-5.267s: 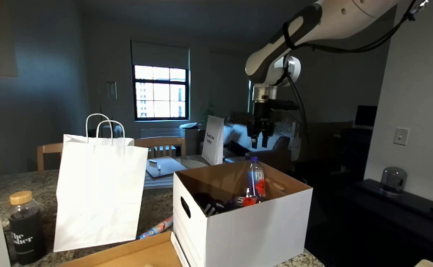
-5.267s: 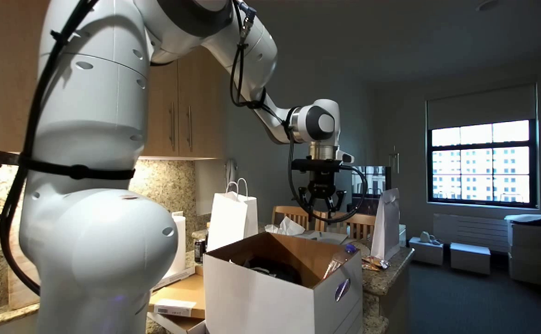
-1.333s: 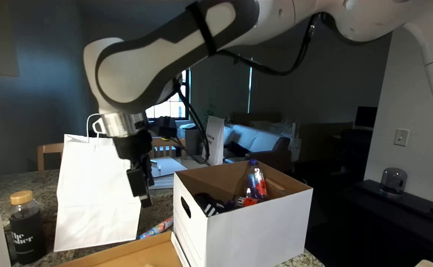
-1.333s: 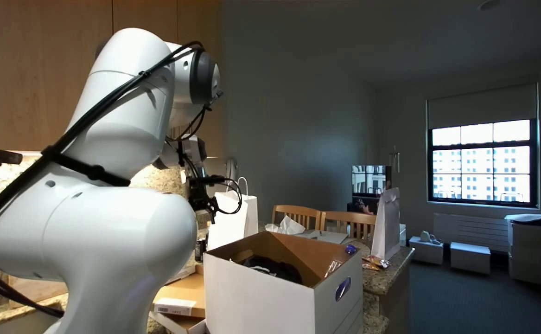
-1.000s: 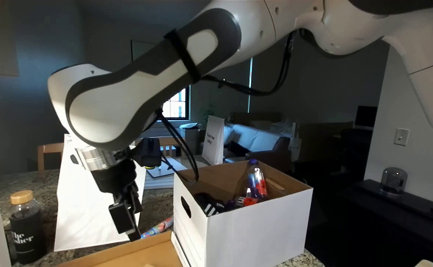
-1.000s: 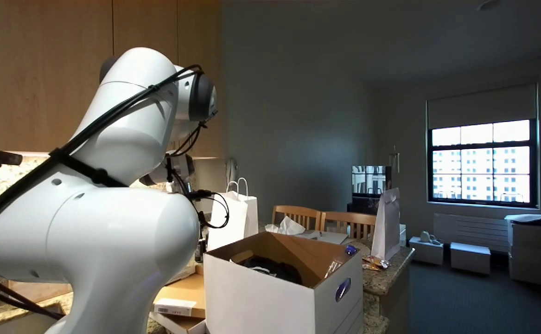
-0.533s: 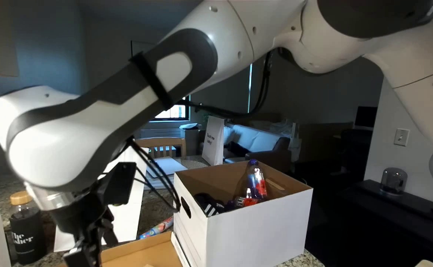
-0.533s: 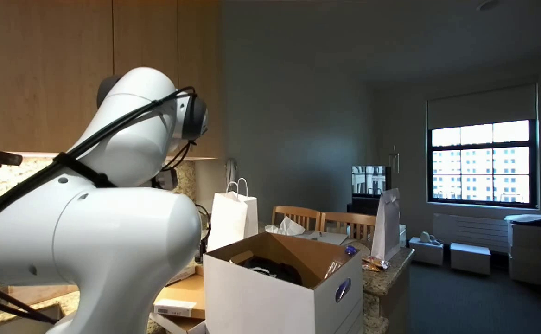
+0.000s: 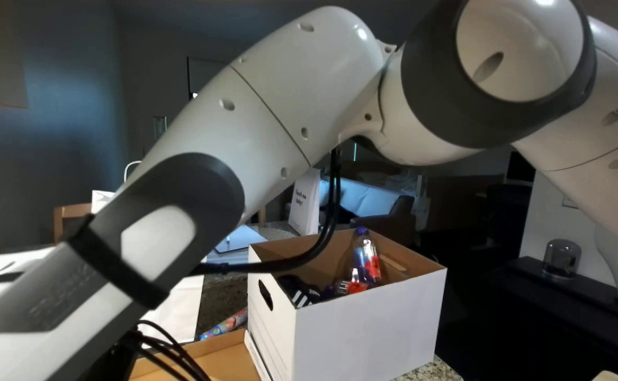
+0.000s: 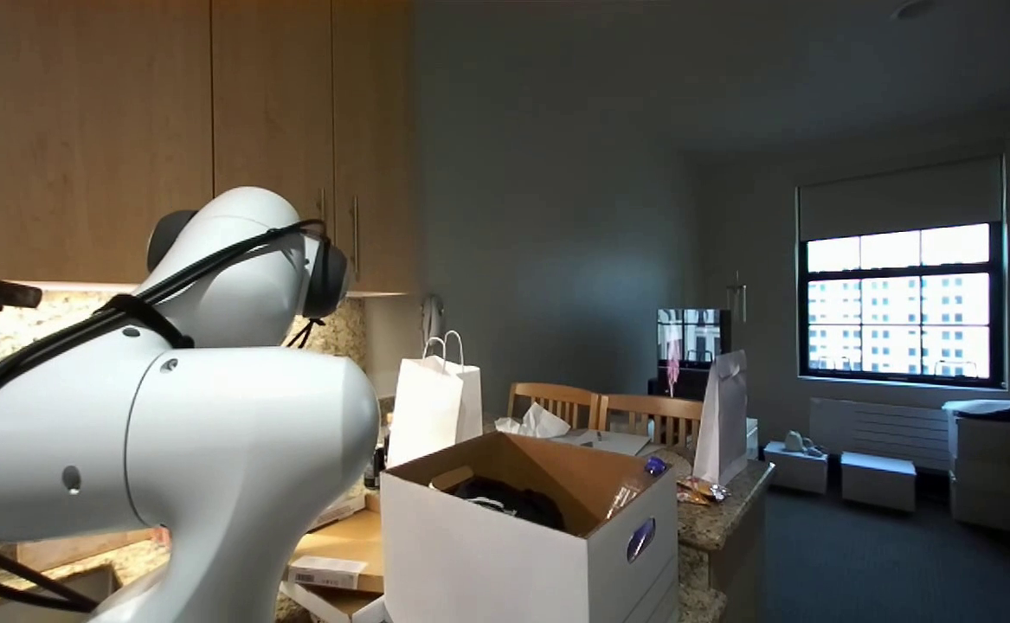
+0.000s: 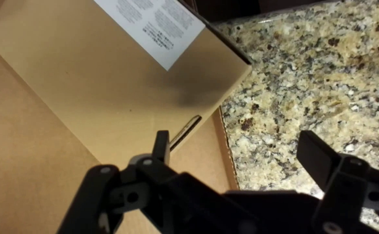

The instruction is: Put the water bottle and the cardboard box into the bigger box

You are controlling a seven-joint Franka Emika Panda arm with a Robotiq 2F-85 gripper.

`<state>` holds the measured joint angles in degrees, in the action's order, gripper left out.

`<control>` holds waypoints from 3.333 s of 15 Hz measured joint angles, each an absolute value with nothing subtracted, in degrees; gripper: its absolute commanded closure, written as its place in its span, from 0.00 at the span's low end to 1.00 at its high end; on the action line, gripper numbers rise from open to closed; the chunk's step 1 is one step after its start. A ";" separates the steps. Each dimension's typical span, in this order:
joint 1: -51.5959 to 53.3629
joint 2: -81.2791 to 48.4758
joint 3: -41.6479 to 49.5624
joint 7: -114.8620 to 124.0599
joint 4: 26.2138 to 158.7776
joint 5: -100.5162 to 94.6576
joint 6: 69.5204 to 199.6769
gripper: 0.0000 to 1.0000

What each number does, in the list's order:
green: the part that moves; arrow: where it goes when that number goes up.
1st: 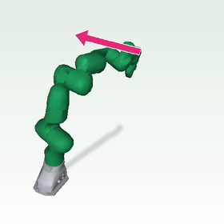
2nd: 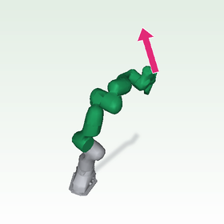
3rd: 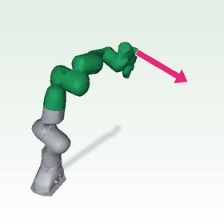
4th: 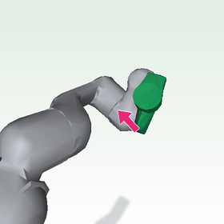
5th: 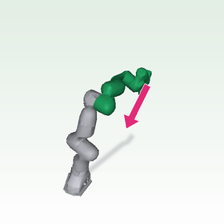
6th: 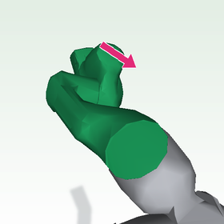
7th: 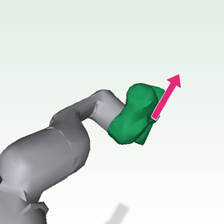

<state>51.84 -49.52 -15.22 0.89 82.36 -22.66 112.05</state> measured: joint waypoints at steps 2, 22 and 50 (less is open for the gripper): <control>53.86 -51.28 -13.63 3.01 80.15 -22.65 112.00 0.00; 63.36 -59.67 1.83 25.63 69.61 -22.92 112.02 0.00; 69.39 -68.39 11.17 27.13 54.22 -25.21 95.34 0.89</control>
